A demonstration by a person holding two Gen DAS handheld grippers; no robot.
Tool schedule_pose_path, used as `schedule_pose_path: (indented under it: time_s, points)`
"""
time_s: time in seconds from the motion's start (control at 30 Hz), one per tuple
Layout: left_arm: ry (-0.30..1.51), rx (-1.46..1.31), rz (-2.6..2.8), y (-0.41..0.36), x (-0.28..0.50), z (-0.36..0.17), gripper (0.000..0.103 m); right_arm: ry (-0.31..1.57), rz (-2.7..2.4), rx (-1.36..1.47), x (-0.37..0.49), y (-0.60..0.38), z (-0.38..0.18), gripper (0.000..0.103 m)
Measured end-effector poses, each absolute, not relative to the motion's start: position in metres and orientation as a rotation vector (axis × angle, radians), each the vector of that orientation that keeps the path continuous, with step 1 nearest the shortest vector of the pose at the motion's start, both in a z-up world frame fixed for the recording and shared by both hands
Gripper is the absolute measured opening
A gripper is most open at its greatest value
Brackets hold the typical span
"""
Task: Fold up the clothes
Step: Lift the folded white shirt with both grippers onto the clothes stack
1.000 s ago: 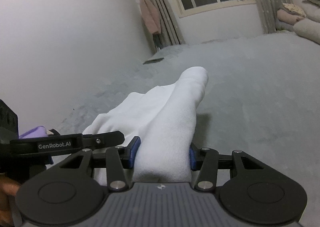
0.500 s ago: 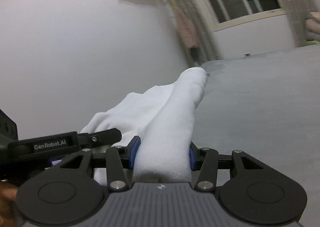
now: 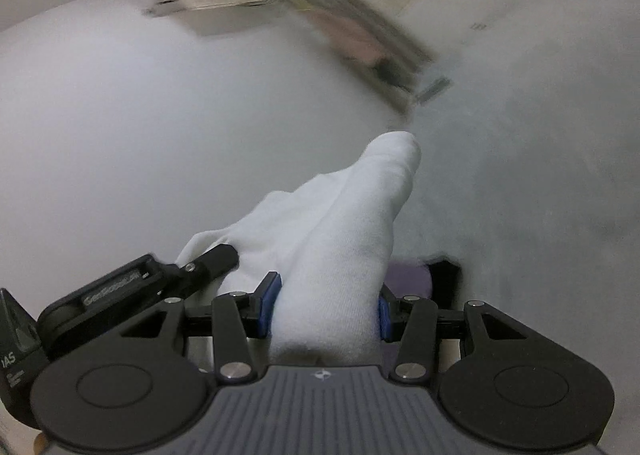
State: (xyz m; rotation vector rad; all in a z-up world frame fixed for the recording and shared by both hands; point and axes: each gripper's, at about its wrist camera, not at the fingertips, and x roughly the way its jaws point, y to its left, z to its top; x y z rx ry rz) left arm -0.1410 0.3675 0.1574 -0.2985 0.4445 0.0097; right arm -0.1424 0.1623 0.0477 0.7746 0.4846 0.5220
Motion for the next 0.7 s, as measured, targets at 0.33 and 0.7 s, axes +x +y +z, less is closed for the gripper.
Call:
schedule_pose_path:
  time_s: [0.33, 0.7]
  points:
    - [0.478, -0.305, 0.105, 0.413, -0.139, 0.133, 0.046, 0.552, 0.506, 0.659, -0.153, 0.194, 0.022, 0.056]
    - [0.326, -0.162, 0.237, 0.362, -0.196, 0.178, 0.053, 0.561, 0.763, 0.41, -0.154, 0.15, 0.041, 0.067]
